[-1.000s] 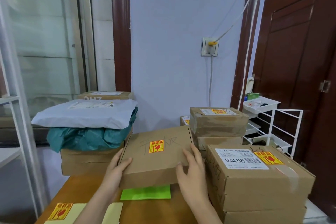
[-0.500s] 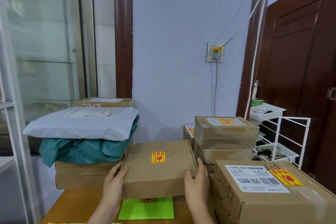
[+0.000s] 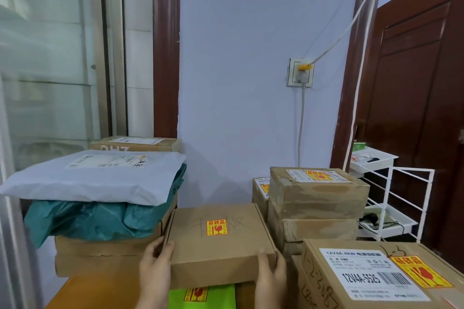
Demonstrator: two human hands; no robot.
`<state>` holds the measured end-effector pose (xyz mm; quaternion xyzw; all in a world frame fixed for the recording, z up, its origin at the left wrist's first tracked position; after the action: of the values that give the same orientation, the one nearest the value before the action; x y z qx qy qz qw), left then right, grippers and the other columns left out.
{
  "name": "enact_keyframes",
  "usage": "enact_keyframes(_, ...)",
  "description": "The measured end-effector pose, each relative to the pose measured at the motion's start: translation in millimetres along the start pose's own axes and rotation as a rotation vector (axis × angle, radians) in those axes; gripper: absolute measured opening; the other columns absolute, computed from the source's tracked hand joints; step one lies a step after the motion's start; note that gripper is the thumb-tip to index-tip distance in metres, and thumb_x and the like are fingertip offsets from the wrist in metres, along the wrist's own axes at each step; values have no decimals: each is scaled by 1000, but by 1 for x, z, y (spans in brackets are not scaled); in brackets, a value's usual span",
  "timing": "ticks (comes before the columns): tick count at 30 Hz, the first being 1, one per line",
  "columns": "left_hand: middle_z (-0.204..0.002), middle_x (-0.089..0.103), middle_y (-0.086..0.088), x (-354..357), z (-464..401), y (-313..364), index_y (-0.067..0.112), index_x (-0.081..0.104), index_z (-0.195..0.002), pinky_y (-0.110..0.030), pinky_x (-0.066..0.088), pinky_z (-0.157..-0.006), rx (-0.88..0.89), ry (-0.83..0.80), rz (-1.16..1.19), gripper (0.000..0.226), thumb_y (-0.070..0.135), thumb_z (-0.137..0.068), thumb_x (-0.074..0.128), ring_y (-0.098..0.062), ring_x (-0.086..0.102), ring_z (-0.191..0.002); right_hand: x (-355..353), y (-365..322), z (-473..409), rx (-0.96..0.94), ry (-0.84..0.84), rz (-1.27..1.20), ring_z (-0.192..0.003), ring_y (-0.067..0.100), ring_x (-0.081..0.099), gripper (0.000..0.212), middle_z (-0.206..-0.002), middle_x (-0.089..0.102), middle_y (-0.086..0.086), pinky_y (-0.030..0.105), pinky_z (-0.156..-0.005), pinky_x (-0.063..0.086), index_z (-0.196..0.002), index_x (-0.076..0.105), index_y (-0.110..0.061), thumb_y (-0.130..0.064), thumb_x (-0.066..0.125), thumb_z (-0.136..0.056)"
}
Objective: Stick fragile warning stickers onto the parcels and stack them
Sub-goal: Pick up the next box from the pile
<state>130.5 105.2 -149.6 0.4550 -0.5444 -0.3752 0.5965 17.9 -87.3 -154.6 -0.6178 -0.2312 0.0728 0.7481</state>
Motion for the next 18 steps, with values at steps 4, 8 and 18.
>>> enact_keyframes(4,-110,56,-13,3,-8,-9,7,57,-109,-40,38,-98,-32,38,5,23,11,-88,65,-28,51,-103,5,4,-5,20,55,-9,-128,32,43,54,-142,45,13,42,-108,35,-137,47,-9,-19,66,-88)
enact_keyframes(8,-105,56,-14,4,-13,-15,3,57,-95,-38,36,-93,-91,57,48,16,13,-86,67,-27,48,-100,10,9,-13,-15,69,-21,-130,31,40,53,-142,46,14,38,-105,33,-137,47,-8,-17,65,-88)
enact_keyframes(18,-133,52,-17,11,-17,-28,-3,55,-127,-37,30,-105,-158,61,100,50,20,-84,69,-32,44,-124,29,26,-32,-23,80,-42,-122,33,47,52,-138,48,17,34,-94,36,-138,45,-5,-15,62,-90)
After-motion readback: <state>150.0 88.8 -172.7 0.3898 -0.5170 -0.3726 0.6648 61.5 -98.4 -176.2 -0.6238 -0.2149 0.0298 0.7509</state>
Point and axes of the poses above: each hand's wrist, its own z-axis away from the middle knuckle, its own x-axis out of the palm, y = z × x, the point moved 4 cm from there along -z, towards the middle knuckle
